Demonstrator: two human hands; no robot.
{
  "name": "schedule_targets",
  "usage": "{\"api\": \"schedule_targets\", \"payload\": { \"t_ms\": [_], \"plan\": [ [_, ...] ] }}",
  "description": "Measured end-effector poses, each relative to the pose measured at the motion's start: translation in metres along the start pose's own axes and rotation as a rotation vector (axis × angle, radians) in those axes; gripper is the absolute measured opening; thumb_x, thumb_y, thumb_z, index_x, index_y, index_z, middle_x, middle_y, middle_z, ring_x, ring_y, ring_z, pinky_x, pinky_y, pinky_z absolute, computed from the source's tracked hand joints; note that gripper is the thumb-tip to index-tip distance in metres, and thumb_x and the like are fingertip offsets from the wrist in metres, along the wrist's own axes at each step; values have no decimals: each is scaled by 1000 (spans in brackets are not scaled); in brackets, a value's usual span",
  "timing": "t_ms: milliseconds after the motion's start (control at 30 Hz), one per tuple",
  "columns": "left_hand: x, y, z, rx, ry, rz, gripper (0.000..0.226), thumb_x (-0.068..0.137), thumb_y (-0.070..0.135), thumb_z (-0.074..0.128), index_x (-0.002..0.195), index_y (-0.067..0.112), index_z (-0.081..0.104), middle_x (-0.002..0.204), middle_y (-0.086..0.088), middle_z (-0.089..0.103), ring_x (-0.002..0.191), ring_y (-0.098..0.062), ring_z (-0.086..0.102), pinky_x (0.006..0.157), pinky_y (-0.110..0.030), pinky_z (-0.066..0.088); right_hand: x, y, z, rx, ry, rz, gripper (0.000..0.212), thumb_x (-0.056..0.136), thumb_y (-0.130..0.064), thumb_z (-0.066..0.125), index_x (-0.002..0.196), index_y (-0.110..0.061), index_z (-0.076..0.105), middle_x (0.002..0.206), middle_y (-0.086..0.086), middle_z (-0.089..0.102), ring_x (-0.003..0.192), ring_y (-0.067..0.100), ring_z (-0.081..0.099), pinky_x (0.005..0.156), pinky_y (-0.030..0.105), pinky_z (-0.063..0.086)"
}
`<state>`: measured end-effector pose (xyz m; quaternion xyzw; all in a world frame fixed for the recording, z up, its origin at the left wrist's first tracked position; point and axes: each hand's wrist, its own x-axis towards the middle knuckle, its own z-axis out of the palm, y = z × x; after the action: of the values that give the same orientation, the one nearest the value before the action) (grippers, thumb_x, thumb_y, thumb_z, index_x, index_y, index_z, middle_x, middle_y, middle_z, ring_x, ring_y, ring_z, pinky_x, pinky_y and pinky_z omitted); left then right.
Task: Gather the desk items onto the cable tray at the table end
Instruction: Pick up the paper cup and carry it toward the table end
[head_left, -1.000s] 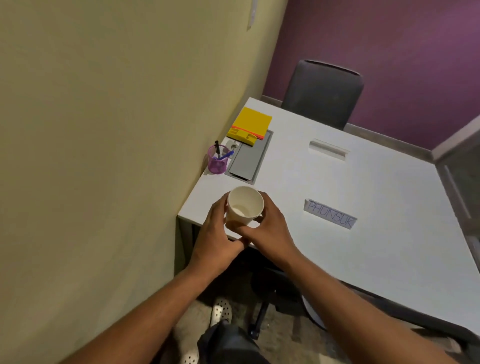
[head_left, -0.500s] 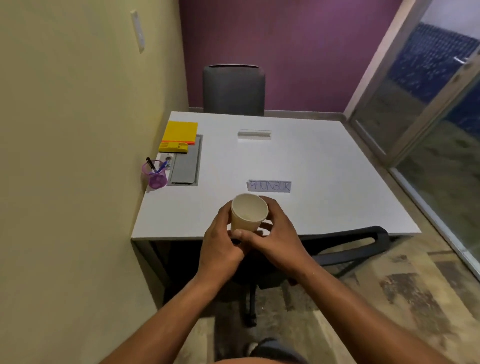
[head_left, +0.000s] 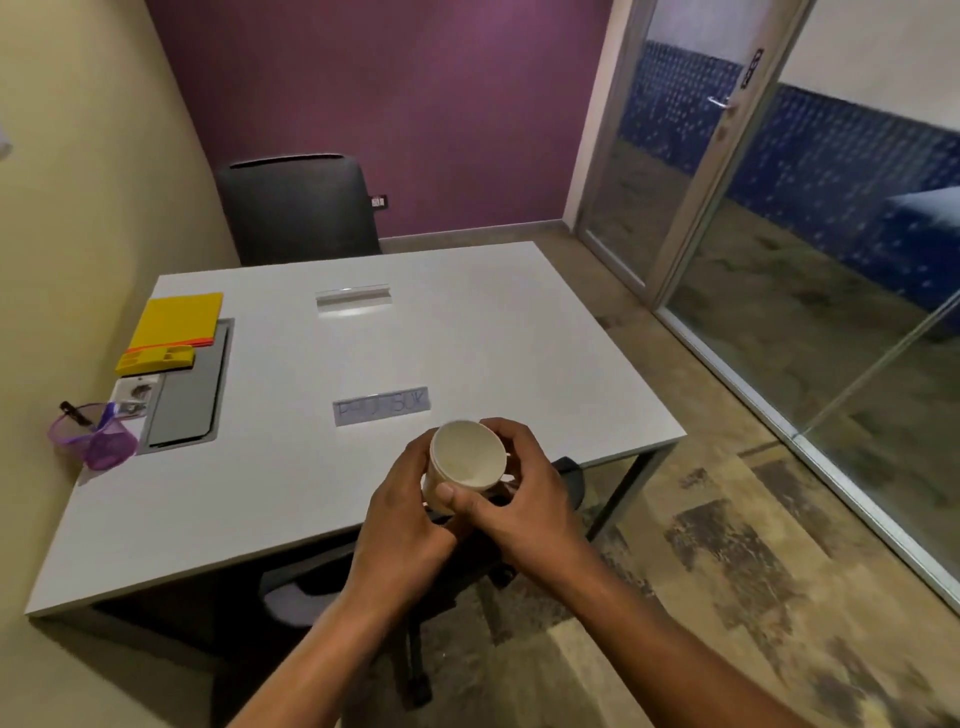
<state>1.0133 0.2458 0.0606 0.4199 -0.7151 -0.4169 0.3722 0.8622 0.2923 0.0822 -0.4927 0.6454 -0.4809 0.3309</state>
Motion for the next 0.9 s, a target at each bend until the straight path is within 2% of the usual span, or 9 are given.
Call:
{"api": "schedule_targets", "payload": {
  "t_ms": [133, 233, 333, 433, 567, 700, 833, 900],
  "plan": [
    [23, 25, 55, 8, -29, 18, 76, 70, 43, 77, 136, 65, 43, 134, 35, 61, 118, 8, 63, 82, -19, 61, 19, 22, -62, 17, -7, 28, 79, 65, -68, 85, 132, -57, 46, 129, -31, 60, 114, -15, 58, 80, 6, 53],
    [36, 33, 83, 56, -14, 17, 72, 74, 48, 73, 133, 71, 39, 131, 43, 58, 117, 16, 60, 87, -16, 54, 28, 39, -91, 35, -33, 36, 79, 65, -70, 85, 133, -58, 45, 125, -39, 58, 114, -19, 57, 79, 3, 51],
    [43, 33, 101, 96, -3, -40, 74, 76, 51, 75, 142, 61, 41, 137, 35, 61, 118, 17, 59, 92, -23, 59, 35, 50, -107, 22, -62, 43, 80, 65, -75, 82, 133, -63, 41, 119, -53, 51, 111, -28, 50, 73, -1, 48],
    [53, 29, 109, 122, 1, -70, 77, 77, 49, 76, 147, 56, 42, 140, 31, 61, 120, 14, 60, 95, -28, 60, 49, 59, -112, 45, -80, 54, 79, 65, -75, 81, 132, -62, 43, 121, -48, 53, 112, -25, 52, 75, 1, 49],
    [74, 18, 111, 175, 16, -85, 72, 83, 44, 76, 146, 55, 42, 142, 33, 59, 125, 12, 59, 96, -23, 53, 71, 65, -108, 90, -77, 65, 75, 66, -71, 81, 132, -54, 50, 127, -33, 60, 115, -16, 57, 80, 4, 51],
    [100, 2, 111, 147, 12, -94, 65, 85, 53, 69, 145, 55, 45, 139, 29, 62, 124, 4, 63, 98, -31, 55, 102, 69, -103, 94, -86, 83, 59, 78, -50, 87, 124, -57, 50, 119, -46, 54, 113, -22, 53, 78, 2, 50],
    [124, -10, 108, 117, 22, -120, 68, 82, 55, 72, 144, 59, 44, 135, 31, 64, 118, 6, 64, 90, -20, 51, 137, 67, -99, 74, -106, 108, 61, 74, -50, 90, 123, -55, 52, 118, -47, 55, 114, -22, 53, 79, 5, 53],
    [135, -15, 104, 106, 34, -124, 69, 80, 55, 71, 143, 59, 44, 135, 30, 64, 120, 6, 62, 92, -19, 51, 155, 66, -94, 68, -122, 118, 66, 71, -47, 93, 124, -51, 54, 119, -44, 57, 114, -19, 55, 80, 6, 53]
  ]
}}
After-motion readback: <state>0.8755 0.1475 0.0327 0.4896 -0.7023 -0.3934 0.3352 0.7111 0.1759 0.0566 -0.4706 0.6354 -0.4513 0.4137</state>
